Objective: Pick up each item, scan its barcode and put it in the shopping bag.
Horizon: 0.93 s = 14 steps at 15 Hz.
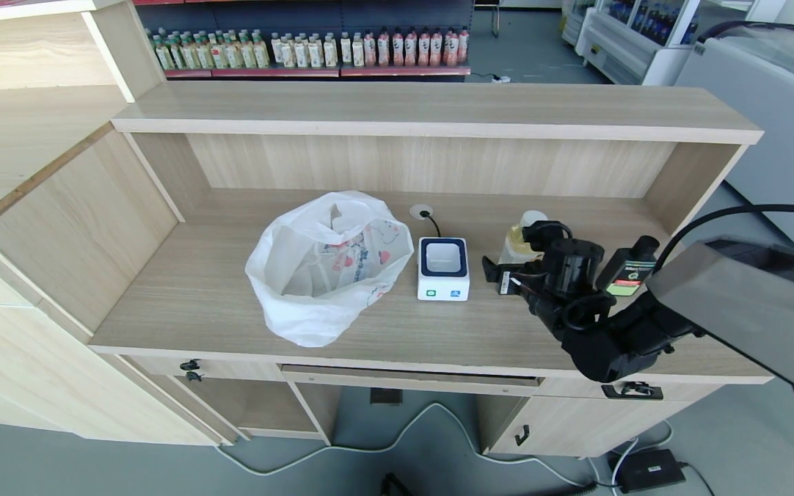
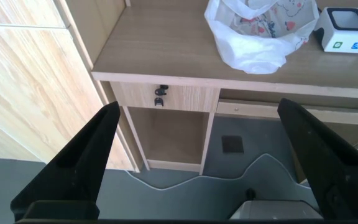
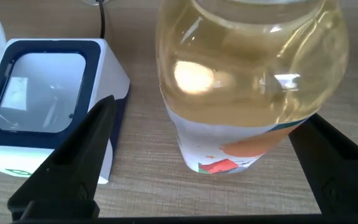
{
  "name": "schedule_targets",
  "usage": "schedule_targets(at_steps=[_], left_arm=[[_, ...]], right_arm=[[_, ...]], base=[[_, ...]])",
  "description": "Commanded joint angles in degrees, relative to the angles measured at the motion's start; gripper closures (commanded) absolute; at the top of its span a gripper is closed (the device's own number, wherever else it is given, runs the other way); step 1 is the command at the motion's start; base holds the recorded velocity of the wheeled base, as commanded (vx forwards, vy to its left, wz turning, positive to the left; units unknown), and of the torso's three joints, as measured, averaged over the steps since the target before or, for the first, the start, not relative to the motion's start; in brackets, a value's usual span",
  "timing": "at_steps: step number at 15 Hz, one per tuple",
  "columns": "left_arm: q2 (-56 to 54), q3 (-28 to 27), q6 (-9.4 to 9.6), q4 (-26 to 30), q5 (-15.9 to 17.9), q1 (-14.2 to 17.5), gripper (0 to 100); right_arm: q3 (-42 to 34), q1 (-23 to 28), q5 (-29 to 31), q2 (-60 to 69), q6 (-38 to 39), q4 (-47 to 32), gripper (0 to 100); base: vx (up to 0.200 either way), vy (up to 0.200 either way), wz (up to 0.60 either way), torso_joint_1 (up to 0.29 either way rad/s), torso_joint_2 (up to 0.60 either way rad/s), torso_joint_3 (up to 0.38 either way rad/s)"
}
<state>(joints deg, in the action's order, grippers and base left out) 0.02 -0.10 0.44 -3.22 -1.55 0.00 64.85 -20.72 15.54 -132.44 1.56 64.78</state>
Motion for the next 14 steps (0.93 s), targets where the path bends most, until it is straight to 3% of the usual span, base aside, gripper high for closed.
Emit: schedule_targets(at_steps=[1,9,14], left_arm=[[0.0,0.0,0.0,0.0,0.0,0.0,0],[0.0,0.0,0.0,0.0,0.0,0.0,0],[0.0,0.0,0.0,0.0,0.1,0.0,0]], right_arm=[[1.5,0.7,0.0,-0.6,-0.3,0.0,0],[7.0,3.1,-0.8,-3.2,-2.0,-0.4,0],[7.7,4.7,-4.5,-3.8,-4.2,-0.3,0]], base=[[0.0,0.0,0.0,0.0,0.0,0.0],[0.0,0.0,0.0,0.0,0.0,0.0],[0.0,0.0,0.0,0.0,0.0,0.0]])
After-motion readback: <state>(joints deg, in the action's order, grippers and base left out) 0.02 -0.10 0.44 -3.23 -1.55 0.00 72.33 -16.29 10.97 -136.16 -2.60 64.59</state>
